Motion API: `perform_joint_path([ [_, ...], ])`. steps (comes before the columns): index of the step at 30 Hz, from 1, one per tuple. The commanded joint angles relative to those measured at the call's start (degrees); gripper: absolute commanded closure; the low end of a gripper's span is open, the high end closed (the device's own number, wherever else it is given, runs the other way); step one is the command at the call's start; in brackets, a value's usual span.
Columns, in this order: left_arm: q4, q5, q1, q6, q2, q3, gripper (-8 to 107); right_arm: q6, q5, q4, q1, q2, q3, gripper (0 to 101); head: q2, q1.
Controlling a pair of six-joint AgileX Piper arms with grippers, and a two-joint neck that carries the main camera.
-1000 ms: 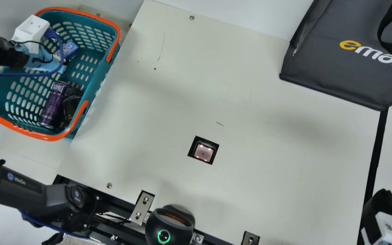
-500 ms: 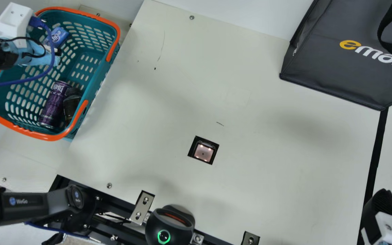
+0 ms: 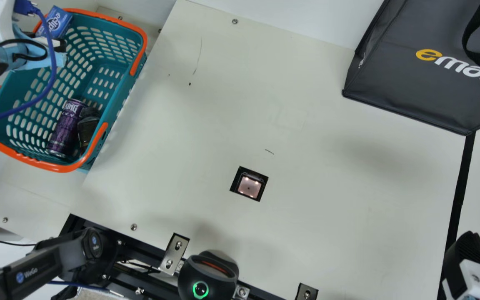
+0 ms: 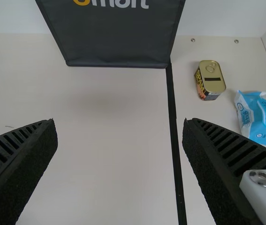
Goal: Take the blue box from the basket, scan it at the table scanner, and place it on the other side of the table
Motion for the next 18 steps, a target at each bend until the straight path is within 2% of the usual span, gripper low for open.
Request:
perform_joint_path([
  [1, 0.9, 0.6, -1.2, -2.5, -1.6, 0.0, 107, 0.0, 0.0, 0.0, 0.0, 0.0, 0.0, 6, 0.1, -1.6],
  [10, 5.4, 3.7, -9.4, -11.0, -7.8, 1.3, 107, 0.0, 0.1, 0.0, 0.0, 0.0, 0.0, 6, 0.1, -1.6],
  [18, 10.7, 5.8, -20.6, -20.6, -12.5, 3.2, 107, 0.0, 0.1, 0.0, 0.0, 0.0, 0.0, 6, 0.1, -1.6],
])
